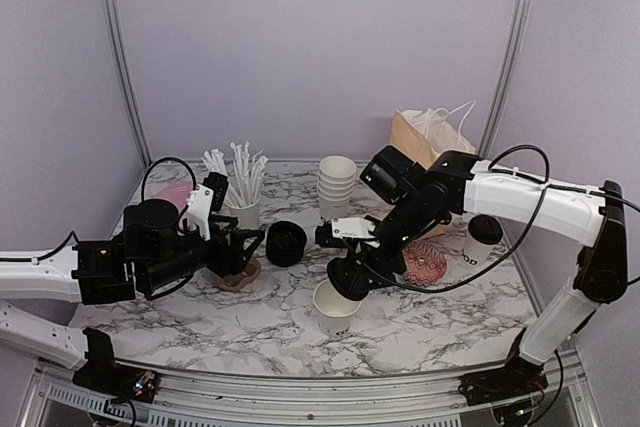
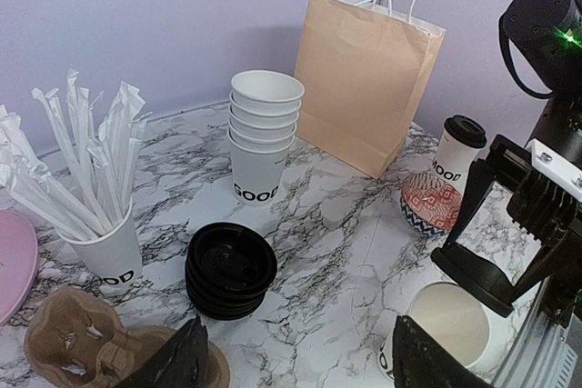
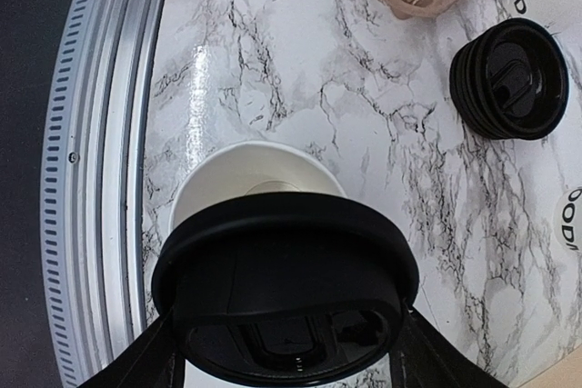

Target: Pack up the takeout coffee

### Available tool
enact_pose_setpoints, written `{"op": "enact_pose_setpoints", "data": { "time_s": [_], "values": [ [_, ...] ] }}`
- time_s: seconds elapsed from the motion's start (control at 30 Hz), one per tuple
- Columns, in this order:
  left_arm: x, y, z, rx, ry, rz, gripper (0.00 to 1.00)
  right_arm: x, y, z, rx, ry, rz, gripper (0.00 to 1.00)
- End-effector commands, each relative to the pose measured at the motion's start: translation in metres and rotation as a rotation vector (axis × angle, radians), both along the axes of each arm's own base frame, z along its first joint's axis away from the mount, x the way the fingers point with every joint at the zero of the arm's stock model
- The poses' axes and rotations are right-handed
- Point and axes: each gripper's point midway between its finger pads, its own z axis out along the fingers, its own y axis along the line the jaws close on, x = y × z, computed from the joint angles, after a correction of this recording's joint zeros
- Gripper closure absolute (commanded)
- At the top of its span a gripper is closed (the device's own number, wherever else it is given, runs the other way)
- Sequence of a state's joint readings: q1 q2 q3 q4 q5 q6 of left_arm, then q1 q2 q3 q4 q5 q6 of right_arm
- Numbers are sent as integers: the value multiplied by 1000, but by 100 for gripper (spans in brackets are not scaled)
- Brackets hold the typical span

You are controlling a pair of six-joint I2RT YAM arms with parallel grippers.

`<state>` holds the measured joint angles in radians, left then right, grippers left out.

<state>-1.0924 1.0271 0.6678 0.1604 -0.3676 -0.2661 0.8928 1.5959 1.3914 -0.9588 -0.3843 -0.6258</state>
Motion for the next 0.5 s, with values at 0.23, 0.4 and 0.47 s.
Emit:
{"op": "enact_pose_setpoints", "data": {
  "time_s": [0.23, 0.4, 0.47],
  "values": [
    [1, 0, 6, -31, -10, 5, 30, -7, 10, -6, -5, 35, 31, 34],
    [1, 0, 4, -29, -9, 4, 30, -6, 12, -10, -16, 38, 33, 34],
    [1, 0, 3, -24, -10, 3, 30, -7, 13, -10, -19, 42, 35, 34]
  ]
}}
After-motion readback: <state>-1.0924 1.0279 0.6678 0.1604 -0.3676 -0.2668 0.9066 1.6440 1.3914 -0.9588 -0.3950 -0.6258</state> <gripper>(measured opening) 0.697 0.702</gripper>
